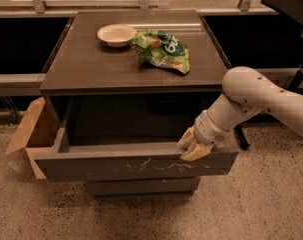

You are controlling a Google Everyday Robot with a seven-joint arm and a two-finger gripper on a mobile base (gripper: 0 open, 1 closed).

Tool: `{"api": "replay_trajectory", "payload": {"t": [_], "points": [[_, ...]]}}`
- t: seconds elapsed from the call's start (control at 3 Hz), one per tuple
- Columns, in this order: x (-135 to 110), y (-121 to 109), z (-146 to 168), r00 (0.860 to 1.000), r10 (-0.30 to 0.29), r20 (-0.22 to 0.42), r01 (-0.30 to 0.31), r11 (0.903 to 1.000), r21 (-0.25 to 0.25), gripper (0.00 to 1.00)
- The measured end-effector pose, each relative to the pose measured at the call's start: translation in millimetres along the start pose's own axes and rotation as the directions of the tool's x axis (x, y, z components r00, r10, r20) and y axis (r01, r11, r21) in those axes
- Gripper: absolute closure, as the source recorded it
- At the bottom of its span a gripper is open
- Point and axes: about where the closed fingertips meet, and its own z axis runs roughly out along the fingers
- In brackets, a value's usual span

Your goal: Open top drawer

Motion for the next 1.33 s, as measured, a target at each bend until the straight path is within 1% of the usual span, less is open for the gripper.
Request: {"api": "replay_trajectory", "payload": {"t": [0.33, 1.33], "points": [[-0.3, -0.4, -0.6, 1.0, 0.0, 0.0, 0.0, 1.0, 0.0, 0.9], [-0.3, -0.3, -0.6, 1.0, 0.0, 0.0, 0.0, 1.0, 0.0, 0.21]]}}
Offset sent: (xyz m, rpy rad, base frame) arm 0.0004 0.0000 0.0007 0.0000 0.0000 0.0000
